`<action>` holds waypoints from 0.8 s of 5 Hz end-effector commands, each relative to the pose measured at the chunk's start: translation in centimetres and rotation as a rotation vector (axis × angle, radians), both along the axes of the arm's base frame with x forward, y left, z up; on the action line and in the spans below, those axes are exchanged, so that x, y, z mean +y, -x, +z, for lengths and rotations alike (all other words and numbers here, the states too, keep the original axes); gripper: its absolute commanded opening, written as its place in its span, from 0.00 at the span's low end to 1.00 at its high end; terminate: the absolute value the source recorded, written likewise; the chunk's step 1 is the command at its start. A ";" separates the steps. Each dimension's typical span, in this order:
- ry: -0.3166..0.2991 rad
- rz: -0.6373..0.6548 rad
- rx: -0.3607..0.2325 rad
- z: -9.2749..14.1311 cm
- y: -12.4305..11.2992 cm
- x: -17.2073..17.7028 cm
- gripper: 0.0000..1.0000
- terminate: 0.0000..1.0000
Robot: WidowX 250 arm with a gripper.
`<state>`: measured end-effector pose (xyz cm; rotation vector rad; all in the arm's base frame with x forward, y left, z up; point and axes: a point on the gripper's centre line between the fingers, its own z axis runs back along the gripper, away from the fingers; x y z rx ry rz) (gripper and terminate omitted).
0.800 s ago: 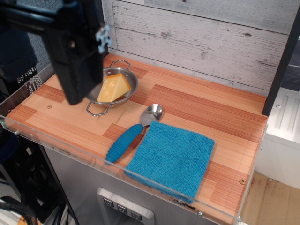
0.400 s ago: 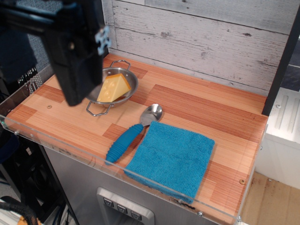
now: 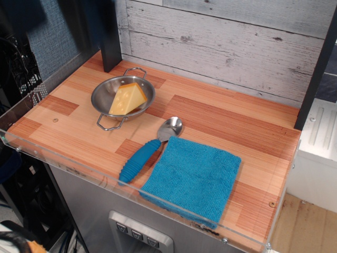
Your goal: Slide blue towel to the back then the front of the shelf.
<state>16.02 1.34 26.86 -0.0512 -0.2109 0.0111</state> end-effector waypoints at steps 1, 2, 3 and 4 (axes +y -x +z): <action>0.009 -0.038 0.021 -5.1 -5.2 4.8 1.00 0.00; 0.004 -0.127 0.114 -10.2 -5.5 4.1 1.00 0.00; -0.028 -0.216 0.124 -15.2 -4.2 1.3 1.00 0.00; -0.083 -0.208 0.114 -19.1 -3.1 -1.3 1.00 0.00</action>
